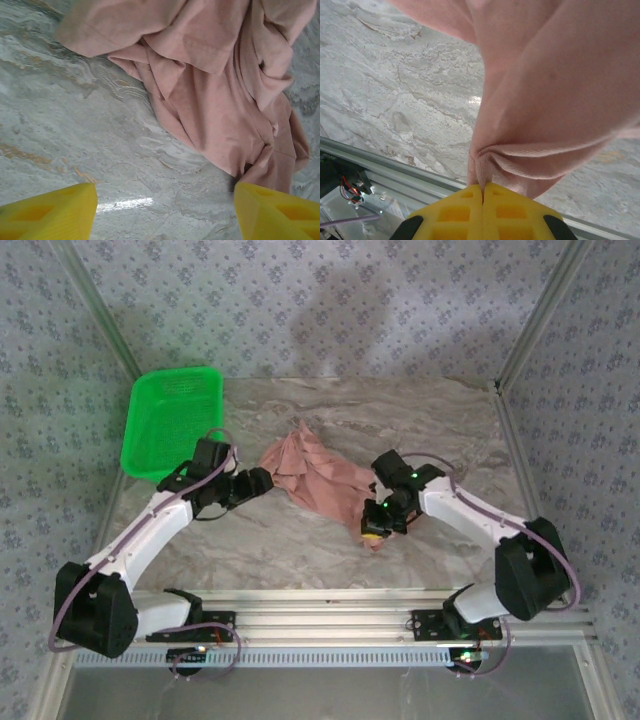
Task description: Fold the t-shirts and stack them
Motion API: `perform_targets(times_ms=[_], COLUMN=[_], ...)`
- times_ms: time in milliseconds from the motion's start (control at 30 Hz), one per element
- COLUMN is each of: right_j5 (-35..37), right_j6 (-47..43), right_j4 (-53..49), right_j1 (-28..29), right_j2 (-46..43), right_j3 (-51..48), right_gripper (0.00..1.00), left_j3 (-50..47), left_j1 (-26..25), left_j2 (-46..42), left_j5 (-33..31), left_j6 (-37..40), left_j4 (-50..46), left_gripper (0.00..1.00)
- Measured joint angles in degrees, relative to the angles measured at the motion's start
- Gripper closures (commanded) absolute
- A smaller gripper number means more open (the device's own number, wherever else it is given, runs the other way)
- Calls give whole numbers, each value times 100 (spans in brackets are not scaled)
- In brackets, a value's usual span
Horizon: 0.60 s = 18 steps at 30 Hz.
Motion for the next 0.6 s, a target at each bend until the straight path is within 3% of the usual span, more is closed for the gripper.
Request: perform_targets(times_ms=[33,133,267,433,600], right_j5=[-9,-17,9,155,247], right_j6=[7,7,9,98,216], right_j4=[37,90,109,4,181], right_j1=[46,131,87,-350,-704], right_j2=[105,179,-258,-1215,-1196], right_j3=[15,13,-92,-625,-1180], right_gripper=[62,46,45,52,57], left_j3=[-24,-92,-105,-105,-87], left_j1=[-39,-125,-245,-610,-1134], left_j2=[4,4,66,256,562], left_j5=[2,0,-2,17,98], left_j6=[-7,-26,-42,-42,-37], left_j4=[39,57,81,247,457], left_gripper=[28,28,28,28,30])
